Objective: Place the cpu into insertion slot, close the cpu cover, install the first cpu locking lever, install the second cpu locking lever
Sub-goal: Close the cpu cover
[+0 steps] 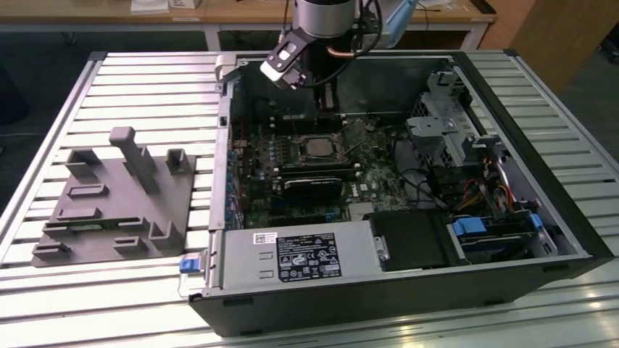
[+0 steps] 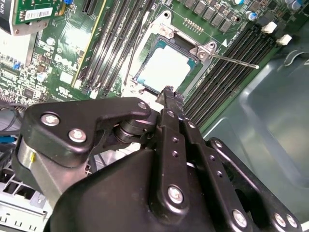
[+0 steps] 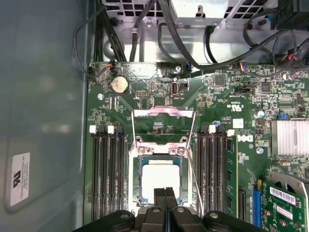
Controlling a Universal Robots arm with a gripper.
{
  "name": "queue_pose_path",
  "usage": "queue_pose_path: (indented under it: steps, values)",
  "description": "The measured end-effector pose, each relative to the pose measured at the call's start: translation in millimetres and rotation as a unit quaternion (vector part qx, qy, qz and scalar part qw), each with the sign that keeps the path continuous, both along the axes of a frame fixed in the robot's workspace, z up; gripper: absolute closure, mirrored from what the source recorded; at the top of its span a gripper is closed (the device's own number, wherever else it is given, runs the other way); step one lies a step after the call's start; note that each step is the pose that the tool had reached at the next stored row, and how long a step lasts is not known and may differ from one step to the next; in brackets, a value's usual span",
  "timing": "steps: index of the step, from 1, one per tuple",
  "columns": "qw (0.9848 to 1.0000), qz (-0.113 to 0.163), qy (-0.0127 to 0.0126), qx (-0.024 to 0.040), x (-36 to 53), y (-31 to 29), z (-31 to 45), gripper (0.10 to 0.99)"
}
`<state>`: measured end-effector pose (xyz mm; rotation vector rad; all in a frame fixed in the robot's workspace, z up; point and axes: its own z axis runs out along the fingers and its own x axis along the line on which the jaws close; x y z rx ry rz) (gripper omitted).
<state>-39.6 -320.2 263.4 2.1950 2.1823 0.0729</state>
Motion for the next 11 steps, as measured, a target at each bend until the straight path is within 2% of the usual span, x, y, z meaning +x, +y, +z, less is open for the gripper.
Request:
queue_pose_path:
  steps: [11]
  values:
    - [1.0, 0.0, 0.0, -0.0001, 0.9, 0.0, 2.7, 0.98]
